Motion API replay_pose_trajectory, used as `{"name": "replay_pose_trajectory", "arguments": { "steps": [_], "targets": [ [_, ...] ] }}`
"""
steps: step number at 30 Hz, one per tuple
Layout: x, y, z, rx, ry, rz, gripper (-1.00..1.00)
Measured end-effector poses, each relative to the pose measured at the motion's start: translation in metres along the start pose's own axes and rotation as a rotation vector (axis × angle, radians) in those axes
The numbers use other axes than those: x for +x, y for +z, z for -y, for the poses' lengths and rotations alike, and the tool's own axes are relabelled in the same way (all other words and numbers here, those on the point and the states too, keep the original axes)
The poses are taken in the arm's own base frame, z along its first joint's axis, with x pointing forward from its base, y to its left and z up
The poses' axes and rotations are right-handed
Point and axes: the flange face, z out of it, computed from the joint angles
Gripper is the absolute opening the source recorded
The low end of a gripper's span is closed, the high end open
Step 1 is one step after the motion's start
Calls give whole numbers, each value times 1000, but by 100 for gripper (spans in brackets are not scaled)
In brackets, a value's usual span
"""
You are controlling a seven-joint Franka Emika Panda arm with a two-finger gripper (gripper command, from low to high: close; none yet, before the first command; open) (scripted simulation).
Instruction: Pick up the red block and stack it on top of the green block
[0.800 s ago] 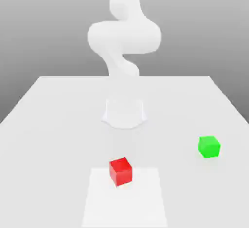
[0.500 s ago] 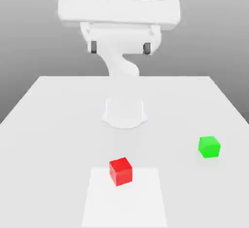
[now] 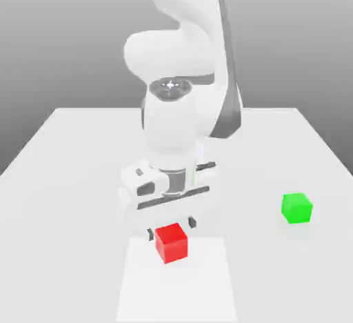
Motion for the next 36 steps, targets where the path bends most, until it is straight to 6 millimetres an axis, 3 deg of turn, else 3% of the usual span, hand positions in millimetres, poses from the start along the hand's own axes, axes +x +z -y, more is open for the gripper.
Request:
{"name": "replay_pose_trajectory", "arguments": {
  "steps": [1, 8, 15, 19, 23, 28, 32, 36],
  "targets": [
    [-1, 6, 0, 0, 0, 0, -100],
    [-1, 6, 0, 0, 0, 1, -100],
    [0, -49, -1, 0, 2, 1, -100],
    [-19, -63, 45, 2, -222, 2, -100],
    [-53, -71, 101, 4, -525, 3, -100],
    [-111, -81, 162, 5, -912, 3, -100],
    [-167, -88, 199, 3, -1222, 3, -100],
    [-222, -91, 223, 0, -1495, 2, -100]
  ]
}}
